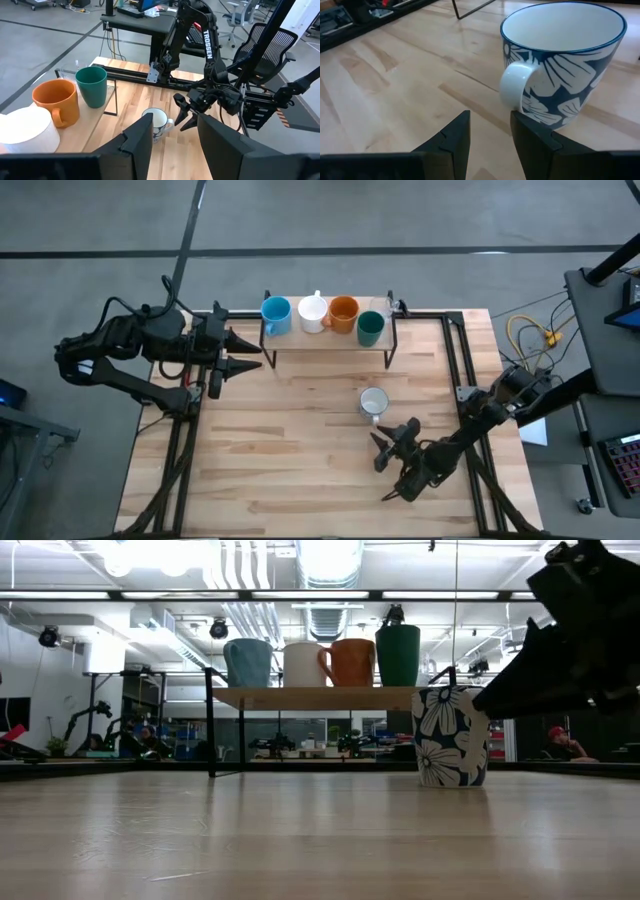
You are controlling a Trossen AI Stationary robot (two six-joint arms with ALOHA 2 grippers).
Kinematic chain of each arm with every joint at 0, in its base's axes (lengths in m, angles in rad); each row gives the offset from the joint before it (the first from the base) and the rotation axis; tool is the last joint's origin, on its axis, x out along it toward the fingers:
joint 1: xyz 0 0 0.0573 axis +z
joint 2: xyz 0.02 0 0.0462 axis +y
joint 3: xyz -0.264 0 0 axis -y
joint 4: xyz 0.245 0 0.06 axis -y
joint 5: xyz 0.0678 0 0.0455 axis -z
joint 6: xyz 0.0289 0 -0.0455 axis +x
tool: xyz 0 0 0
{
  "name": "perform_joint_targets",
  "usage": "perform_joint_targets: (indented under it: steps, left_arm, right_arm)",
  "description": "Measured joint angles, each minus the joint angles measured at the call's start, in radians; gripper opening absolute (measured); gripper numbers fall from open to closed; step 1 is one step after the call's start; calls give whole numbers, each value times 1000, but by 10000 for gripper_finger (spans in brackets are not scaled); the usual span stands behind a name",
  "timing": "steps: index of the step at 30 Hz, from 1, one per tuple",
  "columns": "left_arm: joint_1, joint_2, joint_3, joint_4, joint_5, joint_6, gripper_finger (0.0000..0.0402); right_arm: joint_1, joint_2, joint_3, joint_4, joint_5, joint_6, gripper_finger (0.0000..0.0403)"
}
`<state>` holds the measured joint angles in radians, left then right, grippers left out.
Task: Stack small to large cups/mugs on shelf
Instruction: Put the white patterned mug on the shelf
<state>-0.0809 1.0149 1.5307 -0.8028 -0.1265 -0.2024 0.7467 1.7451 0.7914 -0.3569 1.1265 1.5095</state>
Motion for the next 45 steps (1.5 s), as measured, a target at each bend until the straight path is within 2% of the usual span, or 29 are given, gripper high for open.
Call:
perform_joint_targets:
  steps: [11, 18, 31, 45]
  left_arm:
    - [0, 0, 0, -1, 0, 0, 141]
    - [0, 0, 0, -10, 1, 0, 141]
    - [0, 0, 0, -18, 5, 0, 141]
    - [0, 1, 0, -18, 17, -2, 141]
  right_arm:
    - [-49, 4, 0, -1, -7, -26, 134]
    - [-54, 4, 0, -5, -80, -40, 134]
    - [-94, 4, 0, -63, -80, -78, 134]
    - [-121, 3, 14, -52, -67, -74, 134]
